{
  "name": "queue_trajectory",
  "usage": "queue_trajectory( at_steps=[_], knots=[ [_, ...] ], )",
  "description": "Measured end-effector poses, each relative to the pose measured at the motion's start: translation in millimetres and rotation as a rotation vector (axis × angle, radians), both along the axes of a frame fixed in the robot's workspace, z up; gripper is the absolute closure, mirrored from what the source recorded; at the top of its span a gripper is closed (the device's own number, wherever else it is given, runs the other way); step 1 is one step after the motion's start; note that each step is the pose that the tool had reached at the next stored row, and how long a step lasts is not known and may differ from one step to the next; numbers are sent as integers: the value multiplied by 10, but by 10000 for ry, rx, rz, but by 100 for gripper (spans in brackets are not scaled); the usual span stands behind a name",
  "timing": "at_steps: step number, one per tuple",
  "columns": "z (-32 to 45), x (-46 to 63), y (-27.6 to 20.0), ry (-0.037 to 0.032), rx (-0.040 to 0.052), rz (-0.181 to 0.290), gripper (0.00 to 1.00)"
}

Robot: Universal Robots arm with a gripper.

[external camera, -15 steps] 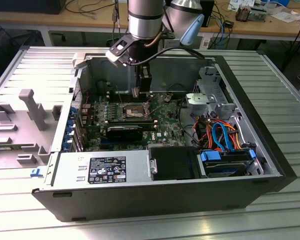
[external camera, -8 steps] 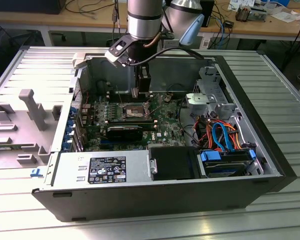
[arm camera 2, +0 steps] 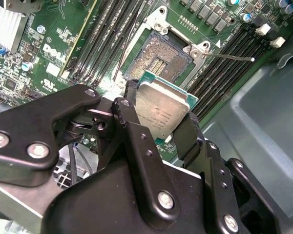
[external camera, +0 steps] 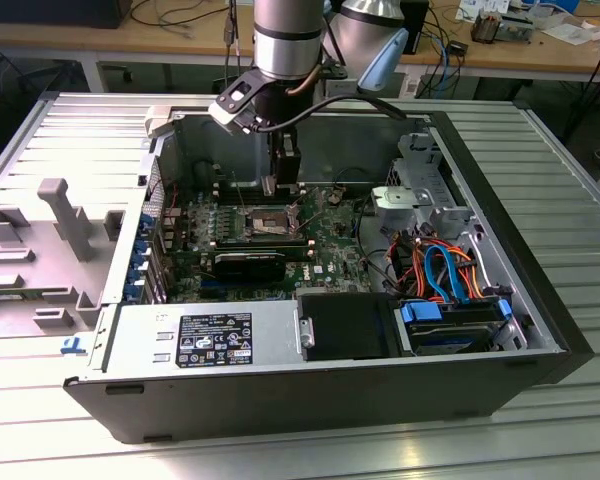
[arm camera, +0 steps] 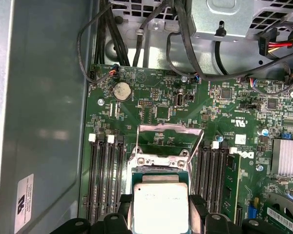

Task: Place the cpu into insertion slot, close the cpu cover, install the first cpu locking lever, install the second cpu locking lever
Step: 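Place the cpu into insertion slot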

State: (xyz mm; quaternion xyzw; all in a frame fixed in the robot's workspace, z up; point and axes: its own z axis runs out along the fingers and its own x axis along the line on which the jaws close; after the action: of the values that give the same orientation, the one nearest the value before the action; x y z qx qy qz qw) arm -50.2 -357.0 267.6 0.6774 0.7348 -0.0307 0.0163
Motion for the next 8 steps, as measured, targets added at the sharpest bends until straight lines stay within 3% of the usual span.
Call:
queue_trajectory(
  at_steps=[8],
  knots=[
    [-6, -12, 0, 0, 0, 1, 46]
  ],
)
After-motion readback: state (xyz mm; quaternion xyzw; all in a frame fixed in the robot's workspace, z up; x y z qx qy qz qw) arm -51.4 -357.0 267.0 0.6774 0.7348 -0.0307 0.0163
